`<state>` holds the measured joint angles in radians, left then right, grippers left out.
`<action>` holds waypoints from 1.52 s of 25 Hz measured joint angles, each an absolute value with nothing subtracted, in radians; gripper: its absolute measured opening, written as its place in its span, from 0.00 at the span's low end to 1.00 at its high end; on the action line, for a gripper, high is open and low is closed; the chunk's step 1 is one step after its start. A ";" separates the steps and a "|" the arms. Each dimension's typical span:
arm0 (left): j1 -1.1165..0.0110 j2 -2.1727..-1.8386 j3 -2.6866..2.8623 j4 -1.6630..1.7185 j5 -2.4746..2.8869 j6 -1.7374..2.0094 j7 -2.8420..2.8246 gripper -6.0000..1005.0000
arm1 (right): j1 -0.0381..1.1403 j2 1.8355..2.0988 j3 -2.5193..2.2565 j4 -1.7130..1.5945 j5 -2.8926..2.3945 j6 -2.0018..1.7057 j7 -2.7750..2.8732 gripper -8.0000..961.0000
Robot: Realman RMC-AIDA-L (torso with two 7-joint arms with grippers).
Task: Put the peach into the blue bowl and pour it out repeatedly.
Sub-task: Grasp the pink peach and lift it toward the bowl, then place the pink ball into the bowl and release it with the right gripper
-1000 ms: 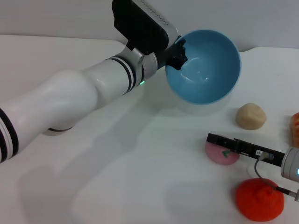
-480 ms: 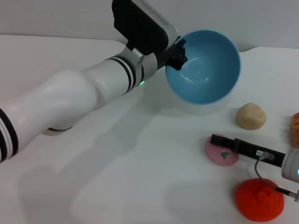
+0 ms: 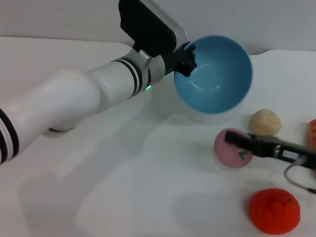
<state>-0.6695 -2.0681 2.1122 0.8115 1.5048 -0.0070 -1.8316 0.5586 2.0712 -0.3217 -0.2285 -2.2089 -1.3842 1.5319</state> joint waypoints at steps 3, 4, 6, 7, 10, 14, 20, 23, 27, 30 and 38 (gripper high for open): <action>-0.694 -2.066 2.017 0.773 1.505 0.138 -1.843 0.00 | 0.545 2.069 -0.341 -0.347 -2.203 -1.559 1.486 0.15; -0.708 -2.064 1.984 0.748 1.509 0.193 -1.863 0.00 | 0.538 2.069 -0.342 -0.387 -2.191 -1.617 1.477 0.15; -0.741 -2.060 1.941 0.696 1.536 0.269 -1.919 0.00 | 0.516 2.068 -0.338 -0.476 -2.146 -1.698 1.491 0.14; -0.749 -2.059 1.939 0.685 1.551 0.286 -1.932 0.00 | 0.505 2.067 -0.337 -0.515 -2.118 -1.720 1.505 0.13; -0.794 -2.059 1.937 0.643 1.658 0.394 -2.037 0.00 | 0.473 2.068 -0.337 -0.619 -2.049 -1.753 1.548 0.11; -0.826 -2.063 1.935 0.639 1.805 0.494 -2.186 0.00 | 0.456 2.068 -0.339 -0.673 -2.021 -1.743 1.577 0.08; -0.822 -2.066 1.935 0.694 1.872 0.573 -2.252 0.00 | 0.484 2.069 -0.365 -0.574 -2.027 -1.636 1.569 0.06; -0.821 -2.068 1.941 0.703 1.873 0.573 -2.246 0.00 | 0.499 2.070 -0.415 -0.529 -2.027 -1.561 1.564 0.06; -0.821 -2.069 1.943 0.709 1.873 0.573 -2.245 0.00 | 0.508 2.070 -0.466 -0.502 -2.026 -1.489 1.562 0.07; -0.820 -2.069 1.943 0.709 1.875 0.573 -2.246 0.00 | 0.510 2.070 -0.472 -0.496 -2.023 -1.484 1.561 0.13; -0.814 -2.070 1.943 0.708 1.875 0.573 -2.247 0.00 | 0.510 2.072 -0.470 -0.486 -2.017 -1.464 1.532 0.30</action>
<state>-0.8138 -2.0700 1.9432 0.7077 1.8750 0.5734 -2.2467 0.5105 2.0720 -0.4700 -0.4865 -2.0172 -1.4635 1.5324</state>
